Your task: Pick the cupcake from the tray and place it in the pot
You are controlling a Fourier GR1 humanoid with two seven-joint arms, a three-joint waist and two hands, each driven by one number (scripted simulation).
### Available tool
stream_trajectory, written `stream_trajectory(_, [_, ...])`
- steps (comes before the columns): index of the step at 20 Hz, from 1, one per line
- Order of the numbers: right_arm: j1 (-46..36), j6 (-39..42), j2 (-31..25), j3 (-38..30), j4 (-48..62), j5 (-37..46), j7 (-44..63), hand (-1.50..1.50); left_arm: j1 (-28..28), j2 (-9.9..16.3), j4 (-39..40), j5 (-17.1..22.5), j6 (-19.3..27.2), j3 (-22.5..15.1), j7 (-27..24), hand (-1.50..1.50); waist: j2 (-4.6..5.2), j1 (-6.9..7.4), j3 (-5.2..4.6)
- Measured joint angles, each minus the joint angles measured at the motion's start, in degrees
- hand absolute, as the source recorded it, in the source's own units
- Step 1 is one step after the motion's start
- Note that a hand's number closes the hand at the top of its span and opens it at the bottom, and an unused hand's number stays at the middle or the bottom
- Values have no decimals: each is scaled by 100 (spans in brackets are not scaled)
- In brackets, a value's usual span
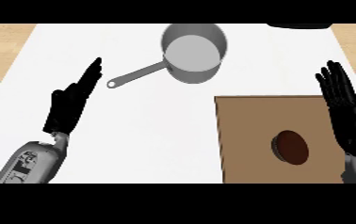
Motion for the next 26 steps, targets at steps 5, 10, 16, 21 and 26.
stream_trajectory(5, [415,-427,139,380,-69,462,640,150,460,-203,141,206,-192,-20,-124,0,-145,-108,89])
stream_trajectory(10, [724,-1905,-60,84,145,1719,632,-150,728,-417,306,441,-326,-96,-74,0,-184,-322,81])
stream_trajectory(16, [1260,-3640,1048,333,-847,2614,-361,-150,945,-545,472,599,-557,-124,-240,0,-229,-325,116])
stream_trajectory(21, [2002,-3726,850,759,-2057,3525,937,-150,884,-628,665,568,-708,-84,-352,0,-213,-250,114])
stream_trajectory(26, [2247,-3218,564,864,-2827,4035,2820,-150,872,-685,711,510,-748,-91,-376,0,-198,-187,112])
